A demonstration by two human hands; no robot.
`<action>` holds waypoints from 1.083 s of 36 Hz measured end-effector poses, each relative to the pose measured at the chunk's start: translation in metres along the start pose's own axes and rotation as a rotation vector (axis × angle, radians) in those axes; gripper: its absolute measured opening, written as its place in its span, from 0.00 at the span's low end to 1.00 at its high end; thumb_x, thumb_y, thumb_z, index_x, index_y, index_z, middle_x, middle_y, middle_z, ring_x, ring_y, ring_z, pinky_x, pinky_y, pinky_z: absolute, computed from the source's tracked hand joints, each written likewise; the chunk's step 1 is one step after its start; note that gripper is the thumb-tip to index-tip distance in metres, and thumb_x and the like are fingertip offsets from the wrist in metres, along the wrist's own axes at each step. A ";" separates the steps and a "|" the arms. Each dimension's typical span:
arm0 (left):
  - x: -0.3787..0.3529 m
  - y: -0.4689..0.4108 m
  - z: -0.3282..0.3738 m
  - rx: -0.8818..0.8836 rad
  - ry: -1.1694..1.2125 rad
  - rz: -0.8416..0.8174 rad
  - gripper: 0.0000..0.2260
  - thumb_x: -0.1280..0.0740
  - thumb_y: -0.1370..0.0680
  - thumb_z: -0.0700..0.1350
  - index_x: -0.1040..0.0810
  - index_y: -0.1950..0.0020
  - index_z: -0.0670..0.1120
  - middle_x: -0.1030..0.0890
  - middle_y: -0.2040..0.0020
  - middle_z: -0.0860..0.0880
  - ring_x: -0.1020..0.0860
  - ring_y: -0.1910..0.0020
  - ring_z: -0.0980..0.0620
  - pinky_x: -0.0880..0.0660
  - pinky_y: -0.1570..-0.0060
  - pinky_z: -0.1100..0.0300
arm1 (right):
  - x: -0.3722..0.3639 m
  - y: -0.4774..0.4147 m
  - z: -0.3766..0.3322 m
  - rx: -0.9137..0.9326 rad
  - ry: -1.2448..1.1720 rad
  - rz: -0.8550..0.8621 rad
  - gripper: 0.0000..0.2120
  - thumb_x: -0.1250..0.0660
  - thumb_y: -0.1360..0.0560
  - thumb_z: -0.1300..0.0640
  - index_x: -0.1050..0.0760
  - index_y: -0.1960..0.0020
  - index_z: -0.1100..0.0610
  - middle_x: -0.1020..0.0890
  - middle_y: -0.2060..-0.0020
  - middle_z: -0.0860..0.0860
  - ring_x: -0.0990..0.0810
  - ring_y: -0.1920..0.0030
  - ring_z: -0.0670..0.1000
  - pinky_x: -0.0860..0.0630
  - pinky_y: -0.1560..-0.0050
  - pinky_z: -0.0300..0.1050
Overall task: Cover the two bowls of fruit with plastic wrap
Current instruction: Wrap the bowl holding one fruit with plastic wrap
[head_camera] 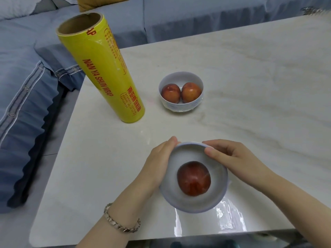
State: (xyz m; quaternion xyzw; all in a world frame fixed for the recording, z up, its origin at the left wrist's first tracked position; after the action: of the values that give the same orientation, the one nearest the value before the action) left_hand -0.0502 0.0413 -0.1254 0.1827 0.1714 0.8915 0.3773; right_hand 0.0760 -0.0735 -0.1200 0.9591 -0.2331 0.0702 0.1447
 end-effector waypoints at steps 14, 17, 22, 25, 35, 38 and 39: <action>0.001 0.001 -0.002 -0.228 -0.060 0.115 0.11 0.39 0.21 0.45 0.20 0.61 0.49 0.18 0.61 0.56 0.23 0.61 0.64 0.29 0.60 0.74 | 0.020 -0.017 -0.009 -0.283 0.109 -0.245 0.10 0.31 0.29 0.57 0.18 0.56 0.65 0.20 0.63 0.54 0.25 0.63 0.47 0.25 0.65 0.31; 0.000 0.000 -0.001 -0.241 -0.086 0.104 0.11 0.39 0.21 0.46 0.20 0.61 0.51 0.18 0.59 0.58 0.23 0.59 0.64 0.29 0.57 0.73 | 0.017 -0.016 -0.012 -0.349 0.049 -0.345 0.10 0.36 0.26 0.60 0.21 0.62 0.65 0.24 0.65 0.56 0.27 0.67 0.47 0.25 0.62 0.34; 0.000 0.001 -0.003 -0.259 -0.089 0.134 0.10 0.38 0.22 0.47 0.19 0.61 0.52 0.17 0.58 0.60 0.22 0.56 0.64 0.28 0.55 0.73 | 0.021 -0.018 -0.013 -0.365 -0.048 -0.383 0.13 0.40 0.23 0.62 0.24 0.64 0.60 0.22 0.67 0.53 0.26 0.68 0.45 0.25 0.64 0.33; 0.000 0.002 -0.003 -0.280 -0.097 0.135 0.10 0.37 0.23 0.46 0.19 0.61 0.54 0.17 0.58 0.61 0.21 0.55 0.64 0.28 0.55 0.73 | 0.019 -0.017 -0.013 -0.409 -0.091 -0.465 0.14 0.42 0.22 0.63 0.26 0.65 0.59 0.24 0.69 0.51 0.29 0.70 0.45 0.31 0.65 0.34; -0.005 0.000 -0.001 -0.299 -0.134 0.121 0.10 0.36 0.25 0.48 0.21 0.65 0.58 0.19 0.61 0.68 0.23 0.55 0.70 0.30 0.54 0.77 | 0.012 -0.024 -0.011 -0.608 -0.085 -0.461 0.16 0.33 0.37 0.43 0.24 0.69 0.57 0.29 0.76 0.49 0.38 0.75 0.44 0.39 0.75 0.32; -0.003 0.000 -0.002 -0.307 -0.140 0.130 0.12 0.36 0.24 0.46 0.21 0.65 0.60 0.20 0.62 0.70 0.24 0.55 0.73 0.31 0.55 0.79 | 0.007 -0.026 -0.011 -0.567 -0.079 -0.408 0.14 0.30 0.38 0.45 0.26 0.74 0.54 0.32 0.77 0.48 0.38 0.74 0.45 0.41 0.70 0.35; -0.003 0.000 -0.003 -0.306 -0.139 0.134 0.12 0.36 0.24 0.47 0.21 0.65 0.60 0.20 0.62 0.70 0.24 0.55 0.73 0.32 0.55 0.80 | 0.006 -0.027 -0.011 -0.542 -0.089 -0.384 0.13 0.29 0.38 0.47 0.25 0.74 0.54 0.31 0.77 0.48 0.38 0.74 0.45 0.41 0.68 0.37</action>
State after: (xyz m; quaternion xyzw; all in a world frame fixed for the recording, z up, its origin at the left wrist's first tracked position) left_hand -0.0495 0.0389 -0.1282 0.1951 -0.0053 0.9156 0.3514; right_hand 0.0927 -0.0500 -0.1152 0.9142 -0.0643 -0.0649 0.3949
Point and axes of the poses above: each hand's wrist, its own y-axis away from the middle knuckle, its own x-axis out of the back of the hand, z = x × y, the point moved 5 cm from there along -y, towards the middle knuckle
